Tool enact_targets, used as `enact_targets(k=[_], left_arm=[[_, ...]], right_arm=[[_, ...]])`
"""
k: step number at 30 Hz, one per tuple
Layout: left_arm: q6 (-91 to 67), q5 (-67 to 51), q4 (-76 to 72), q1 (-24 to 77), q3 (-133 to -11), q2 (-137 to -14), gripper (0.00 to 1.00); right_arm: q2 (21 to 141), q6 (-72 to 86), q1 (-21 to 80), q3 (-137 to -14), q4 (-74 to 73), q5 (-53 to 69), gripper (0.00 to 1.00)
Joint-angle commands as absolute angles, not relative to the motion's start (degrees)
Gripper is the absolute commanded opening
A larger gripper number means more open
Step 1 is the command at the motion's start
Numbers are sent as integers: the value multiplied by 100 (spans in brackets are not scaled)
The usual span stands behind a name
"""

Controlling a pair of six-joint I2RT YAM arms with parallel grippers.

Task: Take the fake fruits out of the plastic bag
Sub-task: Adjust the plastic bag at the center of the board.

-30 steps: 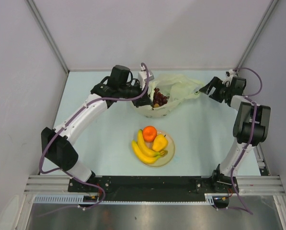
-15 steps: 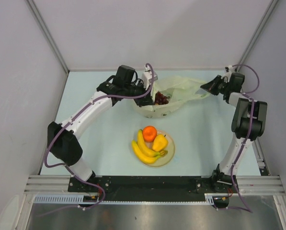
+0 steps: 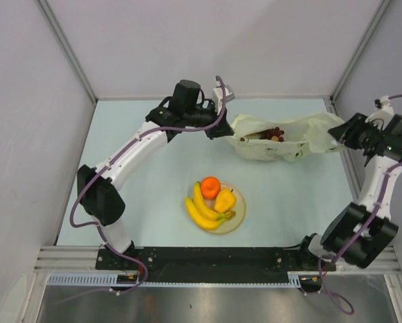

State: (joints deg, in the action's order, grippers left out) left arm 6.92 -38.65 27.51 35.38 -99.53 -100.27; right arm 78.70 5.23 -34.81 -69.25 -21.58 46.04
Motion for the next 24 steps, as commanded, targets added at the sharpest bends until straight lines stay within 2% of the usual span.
enact_targets(k=[1,2,3,7,12,13,16,17,20,22,24], left_arm=[[598,-4175,2733,3744,-9756,-10019,0],[545,-4140,2716,3814,-9756,-10089,0],[519,-4131,2725,3849,-9791,-10194,0],[273,-3956,2558,3946,-9809,-10283,0],[299,-3727,2566,3955,-9695,-10195,0],[316,-3674,2566,3964,-9668,-10169,0],[229,-3648,2531,3964,-9589,-10090,0],[211,-3630,2514,3964,-9571,-10055,0],[193,-3586,2496,3964,-9527,-9993,0],[167,-3604,2479,3964,-9519,-9993,0],[141,-3577,2461,3964,-9492,-9976,0]], right_arm=[[7077,-1492,-3199,-6293,-3736,4473,62],[6997,-1459,-3234,-6302,-3544,4561,68],[6909,-1381,-3339,-6354,-3403,4753,99],[6469,-801,-3227,-6652,-2419,5281,100],[6337,-562,-2085,-6943,-1399,5109,100],[6337,-728,-1474,-6943,-1345,4924,99],[6565,-1624,-644,-6943,-1650,4492,89],[6644,-1765,-285,-6943,-1731,4465,79],[6934,-2371,130,-6943,-2152,4588,60],[6987,-2977,324,-6943,-2494,4457,54],[6900,-3286,536,-6943,-2523,4141,57]])
